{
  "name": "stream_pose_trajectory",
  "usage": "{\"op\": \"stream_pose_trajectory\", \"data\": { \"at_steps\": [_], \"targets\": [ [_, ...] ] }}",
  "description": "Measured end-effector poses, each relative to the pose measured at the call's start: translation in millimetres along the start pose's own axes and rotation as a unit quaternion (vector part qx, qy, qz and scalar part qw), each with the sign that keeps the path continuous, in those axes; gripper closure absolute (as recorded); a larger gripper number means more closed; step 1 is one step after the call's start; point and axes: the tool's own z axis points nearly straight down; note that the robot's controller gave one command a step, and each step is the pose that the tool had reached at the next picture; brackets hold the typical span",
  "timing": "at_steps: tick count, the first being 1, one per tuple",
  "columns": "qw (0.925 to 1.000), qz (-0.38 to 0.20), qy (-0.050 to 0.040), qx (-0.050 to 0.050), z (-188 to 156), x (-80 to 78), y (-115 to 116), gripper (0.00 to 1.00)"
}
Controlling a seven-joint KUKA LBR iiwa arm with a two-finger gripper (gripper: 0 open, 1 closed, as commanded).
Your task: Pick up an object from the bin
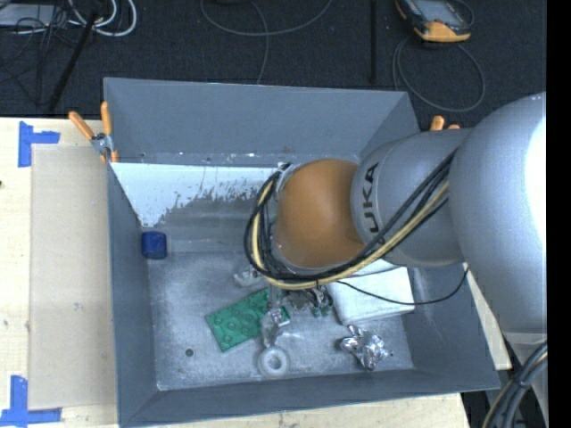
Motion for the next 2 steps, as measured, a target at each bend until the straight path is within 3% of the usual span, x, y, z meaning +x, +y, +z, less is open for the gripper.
{"op": "stream_pose_trajectory", "data": {
  "at_steps": [1, 2],
  "targets": [
    [1.0, 0.001, 0.0003, 0.0, -1.7, -1.0, -0.1, 0.0],
    [1.0, 0.002, -0.0042, 0.0, -4.1, -3.6, 0.3, 1.0]
  ]
}}
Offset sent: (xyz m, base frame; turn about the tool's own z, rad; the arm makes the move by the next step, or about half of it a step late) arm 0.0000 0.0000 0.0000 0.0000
